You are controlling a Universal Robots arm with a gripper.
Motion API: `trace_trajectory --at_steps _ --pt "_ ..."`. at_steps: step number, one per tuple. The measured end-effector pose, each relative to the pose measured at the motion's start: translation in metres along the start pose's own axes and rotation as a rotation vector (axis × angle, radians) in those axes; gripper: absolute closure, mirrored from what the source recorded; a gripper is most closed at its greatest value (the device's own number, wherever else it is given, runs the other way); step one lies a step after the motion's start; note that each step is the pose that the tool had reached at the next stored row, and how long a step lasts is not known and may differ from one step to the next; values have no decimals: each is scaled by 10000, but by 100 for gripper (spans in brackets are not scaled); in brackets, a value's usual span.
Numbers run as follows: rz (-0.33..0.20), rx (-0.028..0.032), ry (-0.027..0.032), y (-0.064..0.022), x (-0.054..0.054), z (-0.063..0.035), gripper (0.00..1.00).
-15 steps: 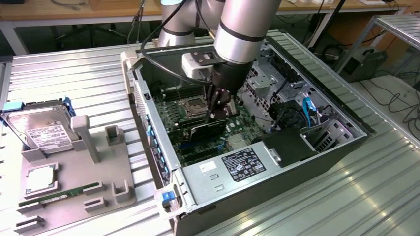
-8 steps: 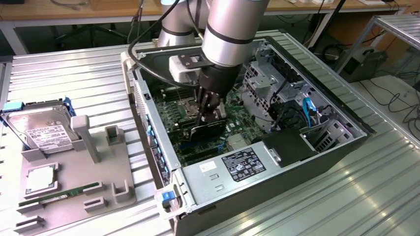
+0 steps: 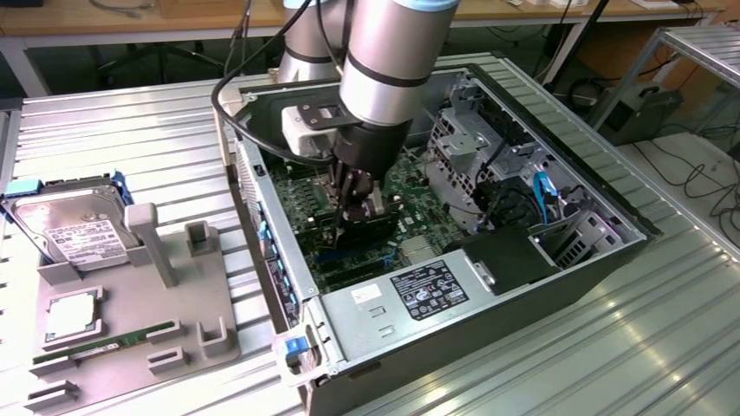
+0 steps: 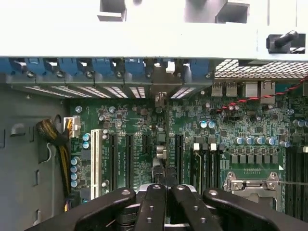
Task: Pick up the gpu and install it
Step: 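Press down on the gpu until it lock into place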
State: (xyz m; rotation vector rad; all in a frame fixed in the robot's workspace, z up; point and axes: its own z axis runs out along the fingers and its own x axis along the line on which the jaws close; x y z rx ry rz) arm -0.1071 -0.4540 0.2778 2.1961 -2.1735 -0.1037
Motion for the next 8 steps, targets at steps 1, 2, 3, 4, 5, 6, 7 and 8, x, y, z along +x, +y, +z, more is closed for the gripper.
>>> trace_trajectory --at_steps 1,2,3,4,5,6,7,8 --pt "0 -2 3 1 -3 12 89" --pt "0 -3 5 4 -6 26 89" --pt "-1 -3 7 7 -6 38 89" --pt "-1 -2 6 10 -7 47 89" --pt "-1 2 -4 12 -8 60 89" --pt "0 -1 1 15 -8 69 89" --pt "-1 -1 3 18 -8 77 89" --pt "0 -3 7 20 -7 85 89"
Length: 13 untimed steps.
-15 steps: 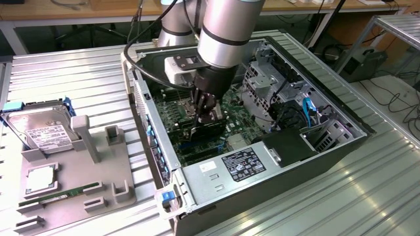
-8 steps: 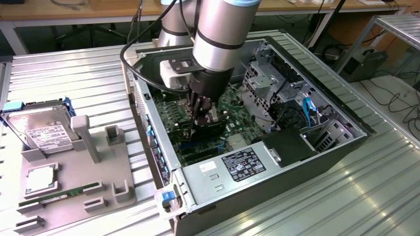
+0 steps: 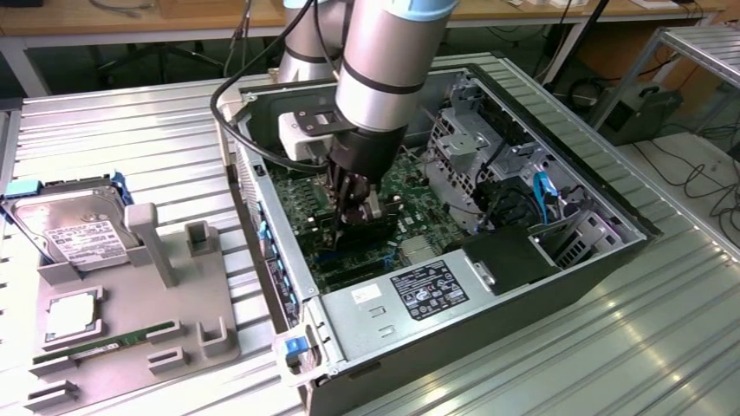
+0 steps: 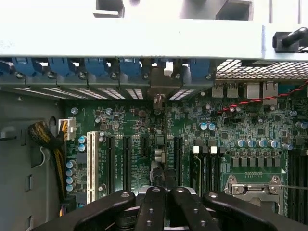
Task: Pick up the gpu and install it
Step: 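Press down on the gpu until it lock into place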
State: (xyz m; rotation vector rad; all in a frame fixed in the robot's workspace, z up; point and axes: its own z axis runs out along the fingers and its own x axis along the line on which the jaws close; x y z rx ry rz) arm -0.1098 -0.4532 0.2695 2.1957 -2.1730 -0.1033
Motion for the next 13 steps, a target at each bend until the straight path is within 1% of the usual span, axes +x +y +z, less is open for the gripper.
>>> trace_trajectory --at_steps 5,7,8,9,10,13 --pt "0 4 -5 0 0 14 89" --pt "-1 17 -31 2 -3 -15 89" --pt "0 16 -28 5 -3 -43 89" --pt "2 7 -10 8 -2 -74 89" --pt "1 7 -9 7 -2 -98 89" --pt "0 3 -8 -28 -2 -132 89"
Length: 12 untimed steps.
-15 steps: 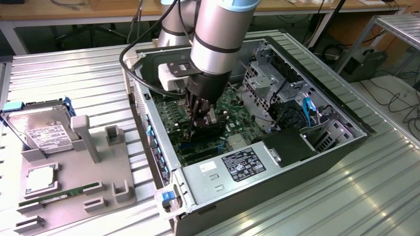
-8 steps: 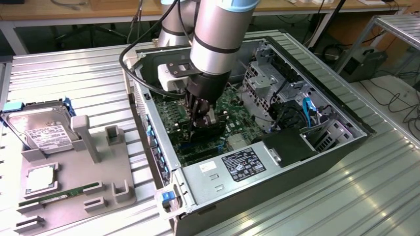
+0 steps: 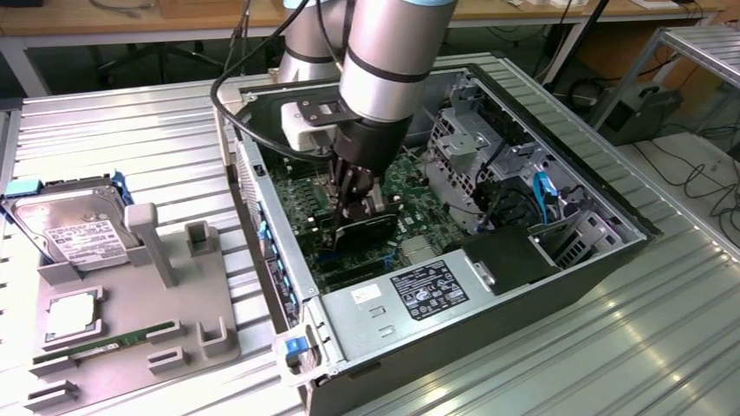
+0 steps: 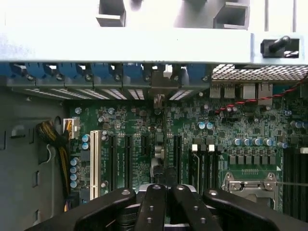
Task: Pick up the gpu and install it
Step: 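Press down on the gpu until it lock into place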
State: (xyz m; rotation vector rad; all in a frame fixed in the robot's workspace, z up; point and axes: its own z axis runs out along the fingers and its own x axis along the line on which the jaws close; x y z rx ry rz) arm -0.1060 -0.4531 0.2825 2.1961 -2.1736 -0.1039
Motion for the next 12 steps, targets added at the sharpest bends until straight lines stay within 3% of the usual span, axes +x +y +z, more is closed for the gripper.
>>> trace_trajectory --at_steps 8,12 --pt "0 -76 -2 -247 3 -49 89" --pt "-1 -96 -13 -327 3 -100 89"
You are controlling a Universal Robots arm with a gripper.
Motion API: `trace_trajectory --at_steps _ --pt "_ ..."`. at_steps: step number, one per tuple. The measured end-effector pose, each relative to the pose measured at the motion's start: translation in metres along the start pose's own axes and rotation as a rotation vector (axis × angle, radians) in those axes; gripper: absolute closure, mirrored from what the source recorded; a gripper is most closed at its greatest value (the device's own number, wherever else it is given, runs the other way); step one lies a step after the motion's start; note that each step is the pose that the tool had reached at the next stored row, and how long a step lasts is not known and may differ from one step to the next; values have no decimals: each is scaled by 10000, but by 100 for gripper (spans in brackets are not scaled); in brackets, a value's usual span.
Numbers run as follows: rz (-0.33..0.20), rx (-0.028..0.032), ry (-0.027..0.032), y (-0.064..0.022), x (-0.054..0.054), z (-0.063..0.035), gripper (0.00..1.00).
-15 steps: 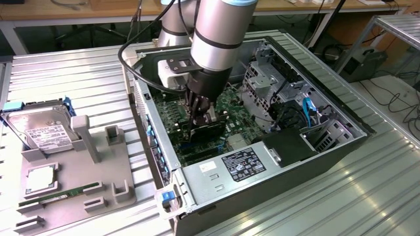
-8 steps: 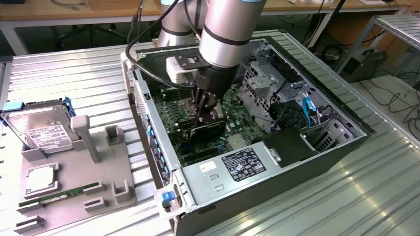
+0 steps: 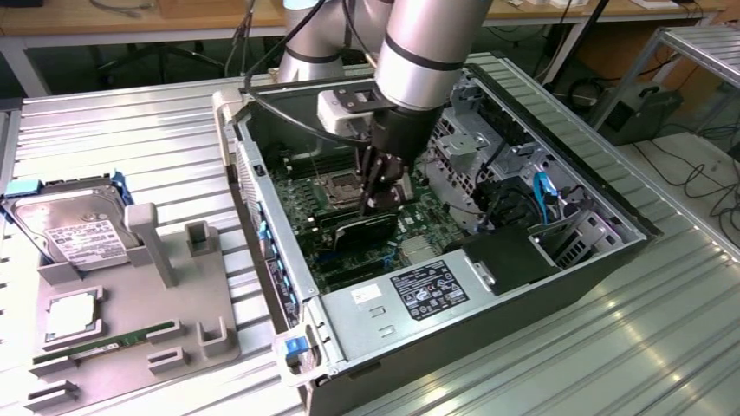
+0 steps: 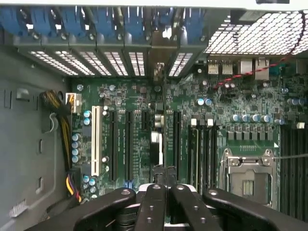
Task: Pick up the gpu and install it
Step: 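Press down on the gpu until it lock into place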
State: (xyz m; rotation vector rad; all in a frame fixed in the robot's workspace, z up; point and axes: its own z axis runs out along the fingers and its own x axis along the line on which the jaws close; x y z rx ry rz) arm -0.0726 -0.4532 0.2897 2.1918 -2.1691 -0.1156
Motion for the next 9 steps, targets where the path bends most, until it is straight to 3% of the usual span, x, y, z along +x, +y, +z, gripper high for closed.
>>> trace_trajectory --at_steps 2,9 --pt "0 -3 -6 -16 -1 -54 89" --pt "0 -3 -7 -16 -1 -61 89"
